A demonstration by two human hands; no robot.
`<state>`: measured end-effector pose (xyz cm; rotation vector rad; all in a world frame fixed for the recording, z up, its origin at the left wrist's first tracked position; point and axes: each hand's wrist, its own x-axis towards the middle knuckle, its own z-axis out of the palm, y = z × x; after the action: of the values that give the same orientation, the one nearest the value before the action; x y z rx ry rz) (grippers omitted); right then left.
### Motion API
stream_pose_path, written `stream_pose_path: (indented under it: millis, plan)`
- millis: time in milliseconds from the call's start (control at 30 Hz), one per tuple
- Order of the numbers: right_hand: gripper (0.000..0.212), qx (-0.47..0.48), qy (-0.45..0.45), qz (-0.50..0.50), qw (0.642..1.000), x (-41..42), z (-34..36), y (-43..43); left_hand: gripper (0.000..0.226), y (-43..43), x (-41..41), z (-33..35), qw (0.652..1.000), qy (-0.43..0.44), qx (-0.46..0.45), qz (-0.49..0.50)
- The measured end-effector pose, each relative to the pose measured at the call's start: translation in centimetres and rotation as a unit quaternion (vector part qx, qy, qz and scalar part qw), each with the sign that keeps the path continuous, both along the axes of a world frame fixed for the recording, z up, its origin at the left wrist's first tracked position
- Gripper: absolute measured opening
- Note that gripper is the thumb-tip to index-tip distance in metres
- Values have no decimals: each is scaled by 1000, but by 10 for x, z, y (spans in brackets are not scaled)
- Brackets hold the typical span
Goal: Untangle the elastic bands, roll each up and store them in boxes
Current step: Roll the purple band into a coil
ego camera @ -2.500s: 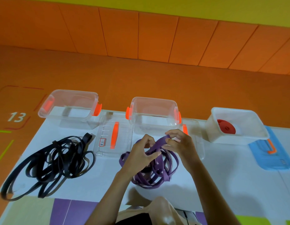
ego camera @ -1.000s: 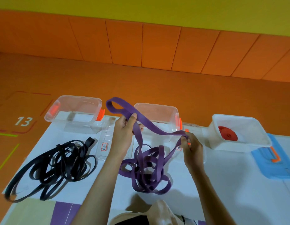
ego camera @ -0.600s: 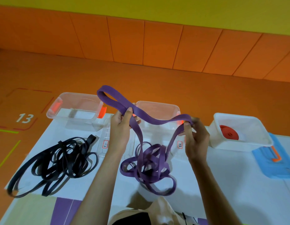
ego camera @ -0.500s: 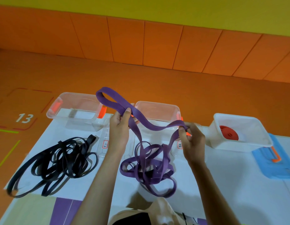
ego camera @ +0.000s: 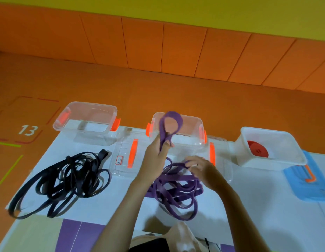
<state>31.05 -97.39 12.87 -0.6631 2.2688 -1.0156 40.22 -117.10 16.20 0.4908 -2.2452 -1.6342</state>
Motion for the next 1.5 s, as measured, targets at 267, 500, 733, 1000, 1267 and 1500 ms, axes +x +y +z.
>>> stream_pose_path:
  millis: [267,500,733,1000,1267,1500]
  plan:
    - [54,-287,-73,-163,941,-2,62,-17,48,8,6,-19,963,-77,-208,-154]
    - [36,-213,-129,-82,965,-1,48,-15,21,2,5,-19,984,-72,-149,-61]
    - [42,-287,-180,-165,926,-3,48,-21,7,1,4,-22,967,-112,-219,-61]
    - [16,-300,-218,-228,900,-12,47,-14,29,-4,1,-27,917,-123,-372,-79]
    - [23,-276,-171,-231,917,-17,49,-6,45,-4,3,-32,952,-90,-262,-129]
    - [34,-242,-118,-158,950,-20,68,-1,40,-3,0,-14,985,5,-74,-154]
